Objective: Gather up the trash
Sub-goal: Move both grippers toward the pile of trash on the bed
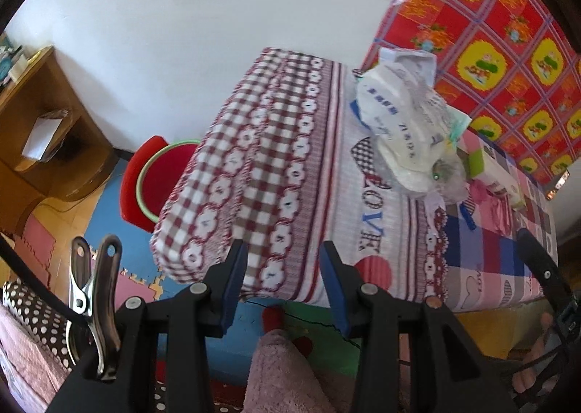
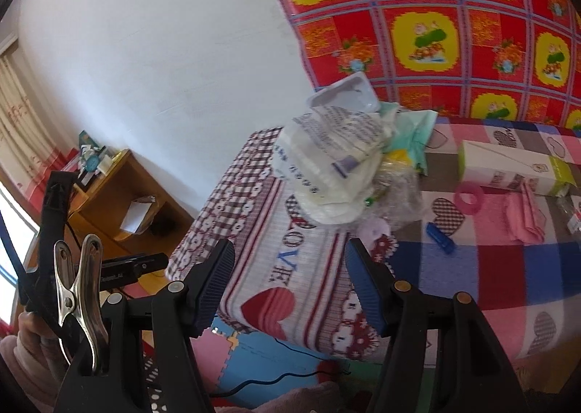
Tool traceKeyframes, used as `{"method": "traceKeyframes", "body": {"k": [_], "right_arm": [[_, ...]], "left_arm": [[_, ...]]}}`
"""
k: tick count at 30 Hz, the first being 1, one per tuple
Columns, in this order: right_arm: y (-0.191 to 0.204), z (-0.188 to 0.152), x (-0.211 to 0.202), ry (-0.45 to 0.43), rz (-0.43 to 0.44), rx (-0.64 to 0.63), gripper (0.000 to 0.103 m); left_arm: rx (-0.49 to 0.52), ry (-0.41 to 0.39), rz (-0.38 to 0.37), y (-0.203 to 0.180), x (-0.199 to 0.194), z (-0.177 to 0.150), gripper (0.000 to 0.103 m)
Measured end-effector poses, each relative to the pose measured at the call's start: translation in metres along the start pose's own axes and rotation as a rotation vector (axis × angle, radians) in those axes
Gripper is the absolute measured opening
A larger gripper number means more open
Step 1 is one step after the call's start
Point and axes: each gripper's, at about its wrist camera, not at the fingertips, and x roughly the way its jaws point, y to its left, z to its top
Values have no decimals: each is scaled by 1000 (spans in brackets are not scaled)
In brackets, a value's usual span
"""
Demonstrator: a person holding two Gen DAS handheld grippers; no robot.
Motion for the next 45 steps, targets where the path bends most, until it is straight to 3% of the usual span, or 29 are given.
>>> {"method": "traceKeyframes", "body": {"k": [21,30,45], "right_arm": [[-53,47,48,12,-112,170,65],[-64,61,67,60,-119,165,65],[-84,107,106,122,-15,77,65]], "left_arm": [[143,14,-169,-64,54,89,44],[156,35,-169,-84,73,108,44],[64,28,-107,-102,110,147,44]]}}
